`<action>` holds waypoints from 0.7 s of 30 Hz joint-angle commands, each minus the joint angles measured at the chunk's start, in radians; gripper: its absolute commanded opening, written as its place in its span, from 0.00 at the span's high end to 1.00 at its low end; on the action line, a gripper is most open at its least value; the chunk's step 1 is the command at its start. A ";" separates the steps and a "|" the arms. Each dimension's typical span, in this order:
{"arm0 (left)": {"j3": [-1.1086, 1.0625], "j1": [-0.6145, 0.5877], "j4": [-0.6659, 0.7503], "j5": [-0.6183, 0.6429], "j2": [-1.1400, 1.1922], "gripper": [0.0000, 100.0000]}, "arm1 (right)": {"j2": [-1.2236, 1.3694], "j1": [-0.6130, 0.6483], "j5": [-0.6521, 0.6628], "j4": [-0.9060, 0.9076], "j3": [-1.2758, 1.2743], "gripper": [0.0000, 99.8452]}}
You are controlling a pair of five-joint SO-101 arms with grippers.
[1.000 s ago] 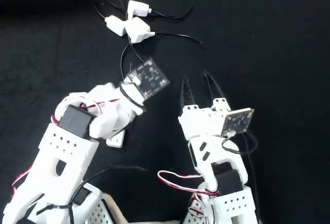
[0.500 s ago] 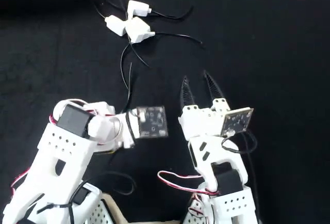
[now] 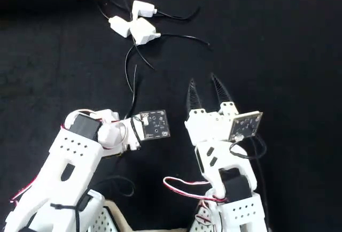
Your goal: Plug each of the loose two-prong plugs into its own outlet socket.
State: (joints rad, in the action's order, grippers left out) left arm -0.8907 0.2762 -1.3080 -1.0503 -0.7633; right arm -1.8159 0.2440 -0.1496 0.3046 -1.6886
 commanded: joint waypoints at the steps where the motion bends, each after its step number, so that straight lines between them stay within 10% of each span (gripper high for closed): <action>1: -0.013 0.010 0.043 0.014 -0.012 0.97 | -0.028 -0.012 0.012 0.005 0.001 0.82; 21: -0.243 0.079 0.275 0.123 -0.012 0.97 | -0.028 -0.012 0.012 0.005 0.001 0.82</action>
State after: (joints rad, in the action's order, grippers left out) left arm -1.1040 0.3069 -1.0518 -0.9383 -0.7802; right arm -1.8159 0.2440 -0.1496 0.3046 -1.6886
